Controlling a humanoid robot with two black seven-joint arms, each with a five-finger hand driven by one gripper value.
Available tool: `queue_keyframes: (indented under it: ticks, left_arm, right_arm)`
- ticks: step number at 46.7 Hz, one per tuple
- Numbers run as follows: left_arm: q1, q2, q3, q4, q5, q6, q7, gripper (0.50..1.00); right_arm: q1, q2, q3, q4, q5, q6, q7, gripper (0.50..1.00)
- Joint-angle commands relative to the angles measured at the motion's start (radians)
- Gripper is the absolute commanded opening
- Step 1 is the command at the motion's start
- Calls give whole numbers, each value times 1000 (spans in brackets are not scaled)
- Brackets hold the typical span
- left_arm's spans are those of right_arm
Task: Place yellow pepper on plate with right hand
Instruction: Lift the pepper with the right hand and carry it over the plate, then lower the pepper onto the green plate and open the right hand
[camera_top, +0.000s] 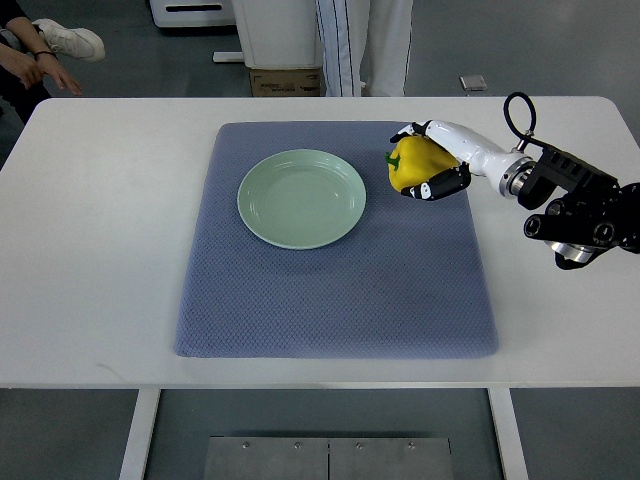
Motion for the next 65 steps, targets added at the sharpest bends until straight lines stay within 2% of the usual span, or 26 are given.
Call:
queue_keyframes:
  ticks: [1, 33, 52, 56, 58, 59, 65]
  left_arm:
    - [1, 0, 0, 0, 0, 0, 0, 1000]
    - [-1, 0, 0, 1, 0, 0, 0, 1000]
    - [1, 0, 0, 0, 0, 0, 0, 1000]
    - [-1, 0, 0, 0, 0, 0, 0, 1000]
    - [-1, 0, 0, 0, 0, 0, 0, 1000]
    - [-1, 0, 0, 0, 0, 0, -1, 1000]
    - [-1, 0, 0, 1, 0, 0, -1, 1000]
  right_arm:
    - [22, 13, 7, 11, 0, -1, -2, 500]
    - [-10, 283, 67, -29, 86, -1, -8, 500]
    - [-33, 297, 69, -57, 112, -4, -8, 502]
    - [-33, 297, 69, -55, 118, -5, -9, 769]
    - [-33, 297, 69, -55, 124, -5, -10, 965]
    - [-33, 297, 69, -55, 127, -5, -10, 1000]
    - [-31, 297, 69, -55, 131, -4, -8, 1000]
